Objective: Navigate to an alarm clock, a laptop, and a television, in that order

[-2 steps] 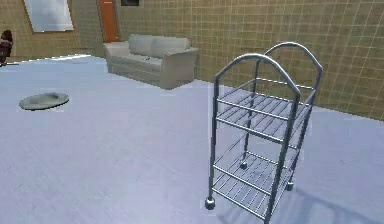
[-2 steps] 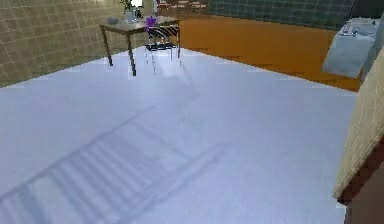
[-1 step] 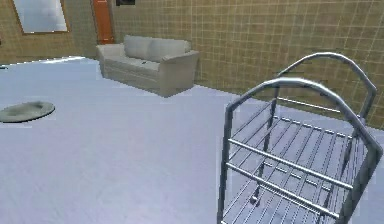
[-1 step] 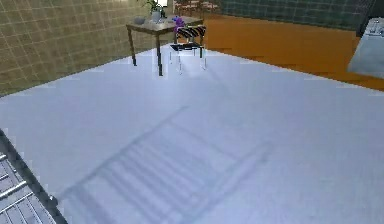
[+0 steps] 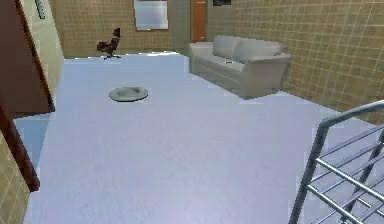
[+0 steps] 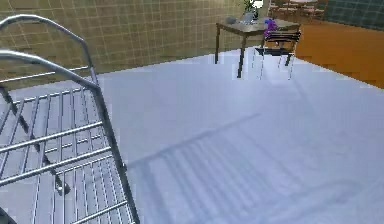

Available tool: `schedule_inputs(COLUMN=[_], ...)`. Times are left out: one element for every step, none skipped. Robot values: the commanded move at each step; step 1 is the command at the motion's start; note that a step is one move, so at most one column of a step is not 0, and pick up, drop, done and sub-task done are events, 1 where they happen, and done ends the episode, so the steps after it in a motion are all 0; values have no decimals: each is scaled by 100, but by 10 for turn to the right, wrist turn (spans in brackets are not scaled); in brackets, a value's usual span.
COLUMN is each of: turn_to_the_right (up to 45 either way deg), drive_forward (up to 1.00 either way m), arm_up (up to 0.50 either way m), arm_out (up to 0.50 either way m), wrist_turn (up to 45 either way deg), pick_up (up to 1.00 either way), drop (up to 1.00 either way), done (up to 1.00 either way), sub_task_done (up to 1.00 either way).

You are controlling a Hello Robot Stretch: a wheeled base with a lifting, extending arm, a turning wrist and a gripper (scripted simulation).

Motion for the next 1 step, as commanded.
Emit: schedule_inputs(turn_to_the_right=[0], drive_forward=[100], arm_up=[0], arm_out=[0], wrist_turn=[0], pick_up=[0], drop=[0], done=[0], sub_task_done=[0])
